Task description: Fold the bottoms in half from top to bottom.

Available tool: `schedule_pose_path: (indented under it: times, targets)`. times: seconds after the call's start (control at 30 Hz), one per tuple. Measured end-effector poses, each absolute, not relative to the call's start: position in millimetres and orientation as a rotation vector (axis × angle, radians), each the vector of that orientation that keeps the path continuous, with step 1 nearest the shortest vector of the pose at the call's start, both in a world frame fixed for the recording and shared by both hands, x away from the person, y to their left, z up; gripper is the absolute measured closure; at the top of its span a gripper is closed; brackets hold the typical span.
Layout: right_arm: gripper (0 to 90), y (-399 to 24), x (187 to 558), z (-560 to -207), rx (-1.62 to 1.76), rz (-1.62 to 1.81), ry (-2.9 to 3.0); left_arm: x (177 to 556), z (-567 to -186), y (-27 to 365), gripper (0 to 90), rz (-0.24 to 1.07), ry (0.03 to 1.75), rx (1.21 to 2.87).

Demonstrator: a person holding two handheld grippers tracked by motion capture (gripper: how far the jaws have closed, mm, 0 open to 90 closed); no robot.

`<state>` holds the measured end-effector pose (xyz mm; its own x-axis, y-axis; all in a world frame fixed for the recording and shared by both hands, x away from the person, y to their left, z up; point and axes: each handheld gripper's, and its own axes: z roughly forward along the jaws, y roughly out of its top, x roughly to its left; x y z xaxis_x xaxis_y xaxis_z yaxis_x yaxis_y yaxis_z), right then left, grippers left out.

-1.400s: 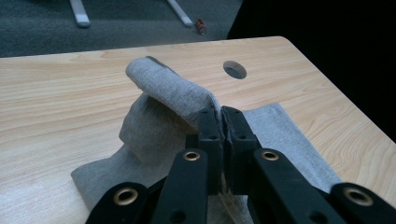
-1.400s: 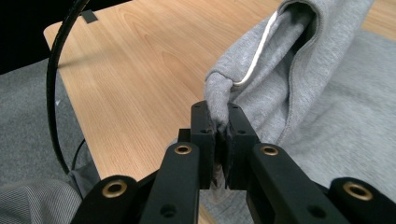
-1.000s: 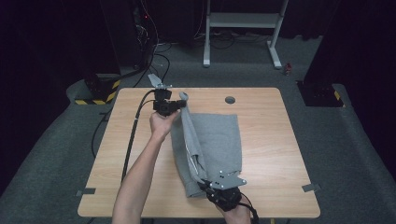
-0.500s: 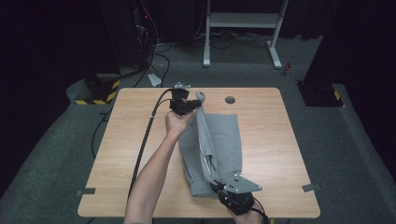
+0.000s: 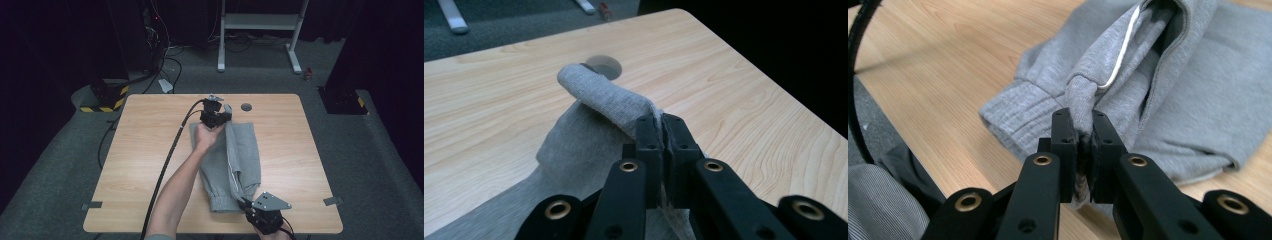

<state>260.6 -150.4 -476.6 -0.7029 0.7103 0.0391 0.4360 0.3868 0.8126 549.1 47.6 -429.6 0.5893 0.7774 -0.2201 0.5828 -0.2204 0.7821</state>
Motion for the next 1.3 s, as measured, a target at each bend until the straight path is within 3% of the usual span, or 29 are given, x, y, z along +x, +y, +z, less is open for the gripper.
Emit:
schedule_pose_path:
  times: [0.93, 1.13, 1.3]
  targets:
    - [81.4, -172.0, 262.8, -493.5, 1.103, 1.097, 2.37, 557.3, -485.1, 6.6, 84.2, 0.257, 1.085, 1.989]
    - [78.1, -174.5, 264.4, -493.5, 1.121, 1.103, 2.384, 555.2, -486.7, 8.6, 76.1, 0.259, 1.079, 1.992]
    - [64.0, -176.5, 266.5, -493.9, 1.135, 1.103, 2.388, 550.8, -482.6, 12.3, 63.0, 0.256, 1.08, 1.994]
